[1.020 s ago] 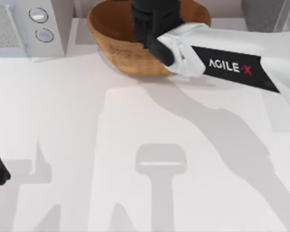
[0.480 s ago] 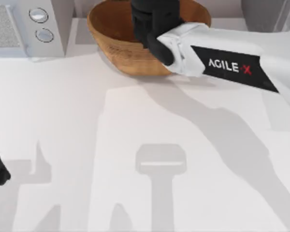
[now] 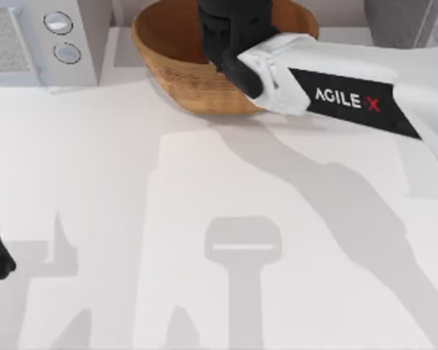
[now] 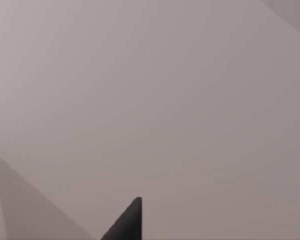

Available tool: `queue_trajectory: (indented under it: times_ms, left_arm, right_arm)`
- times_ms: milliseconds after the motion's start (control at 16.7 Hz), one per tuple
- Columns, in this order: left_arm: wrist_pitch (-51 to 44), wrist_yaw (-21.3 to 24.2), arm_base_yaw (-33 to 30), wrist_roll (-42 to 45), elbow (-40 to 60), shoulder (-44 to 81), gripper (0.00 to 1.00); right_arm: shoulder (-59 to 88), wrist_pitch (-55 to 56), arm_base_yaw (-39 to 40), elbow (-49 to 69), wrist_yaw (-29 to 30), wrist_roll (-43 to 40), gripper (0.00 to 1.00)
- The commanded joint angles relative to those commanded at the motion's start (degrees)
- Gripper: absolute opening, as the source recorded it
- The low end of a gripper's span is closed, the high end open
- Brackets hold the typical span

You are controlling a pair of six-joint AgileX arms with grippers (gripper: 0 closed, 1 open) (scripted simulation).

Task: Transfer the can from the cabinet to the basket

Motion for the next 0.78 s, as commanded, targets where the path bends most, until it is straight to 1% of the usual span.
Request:
queue_trajectory:
  times_ms: [60,780]
  left_arm:
    - [0.0,0.0,0.0,0.0,0.0,0.0,1.0]
    - [0.0,0.0,0.0,0.0,0.0,0.0,1.0]
  right_arm:
    - [0.0,0.0,0.0,0.0,0.0,0.0,1.0]
    - [0.0,0.0,0.0,0.0,0.0,0.0,1.0]
